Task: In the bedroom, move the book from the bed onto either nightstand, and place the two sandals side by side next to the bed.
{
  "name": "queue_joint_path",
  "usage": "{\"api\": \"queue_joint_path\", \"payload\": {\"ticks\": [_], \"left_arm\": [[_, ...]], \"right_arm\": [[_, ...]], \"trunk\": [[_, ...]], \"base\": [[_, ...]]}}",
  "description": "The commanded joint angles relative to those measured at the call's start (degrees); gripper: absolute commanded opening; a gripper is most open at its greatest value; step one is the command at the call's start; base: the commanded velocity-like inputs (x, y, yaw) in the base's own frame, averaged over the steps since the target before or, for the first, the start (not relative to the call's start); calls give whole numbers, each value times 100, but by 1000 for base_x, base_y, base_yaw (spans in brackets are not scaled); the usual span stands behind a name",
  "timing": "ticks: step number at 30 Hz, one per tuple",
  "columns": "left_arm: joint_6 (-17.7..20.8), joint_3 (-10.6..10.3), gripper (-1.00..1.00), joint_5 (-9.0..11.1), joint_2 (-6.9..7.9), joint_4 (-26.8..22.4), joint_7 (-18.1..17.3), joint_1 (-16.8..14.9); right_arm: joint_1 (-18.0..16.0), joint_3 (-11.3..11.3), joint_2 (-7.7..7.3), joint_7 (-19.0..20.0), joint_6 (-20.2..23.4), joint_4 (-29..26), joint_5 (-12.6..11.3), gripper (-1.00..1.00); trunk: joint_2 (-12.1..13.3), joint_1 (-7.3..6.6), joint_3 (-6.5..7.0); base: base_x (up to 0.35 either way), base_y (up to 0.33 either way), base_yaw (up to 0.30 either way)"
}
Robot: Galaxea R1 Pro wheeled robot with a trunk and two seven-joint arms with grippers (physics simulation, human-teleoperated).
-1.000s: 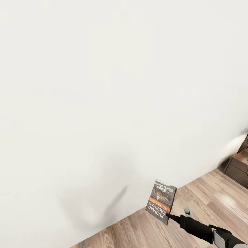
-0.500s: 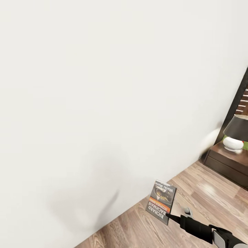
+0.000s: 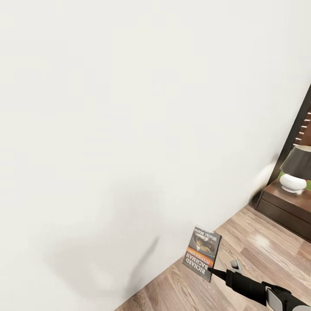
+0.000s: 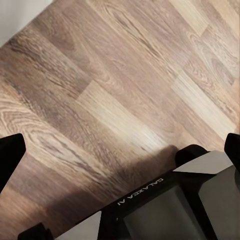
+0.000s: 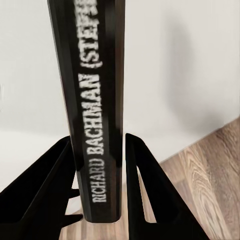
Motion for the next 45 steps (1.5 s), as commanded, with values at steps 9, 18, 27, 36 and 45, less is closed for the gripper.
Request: {"api": "queue_joint_path", "payload": {"ticks": [9, 18, 27, 36, 45], "left_arm": [[-41, 23, 100, -58, 1, 3, -3, -4], [-41, 23, 100, -58, 1, 3, -3, -4], [-41, 23, 100, -58, 1, 3, -3, -4], [-41, 23, 100, -58, 1, 3, -3, -4], [-41, 23, 100, -58, 1, 3, -3, -4]], "right_arm": [[-3, -32, 0, 20, 61, -2, -6, -100], [-3, -32, 0, 20, 61, -2, -6, -100], [-3, -32, 0, 12, 61, -2, -6, -100], [-3, -32, 0, 11, 61, -1, -6, -100], [-3, -32, 0, 21, 61, -2, -6, -100]], "trunk": [[-3, 1, -16], [-3, 1, -34], [-3, 1, -35], [-3, 1, -35], [-3, 1, -35]], "base": [[10, 0, -123], [1, 0, -253], [263, 0, -90], [332, 0, -1], [194, 0, -19]]}}
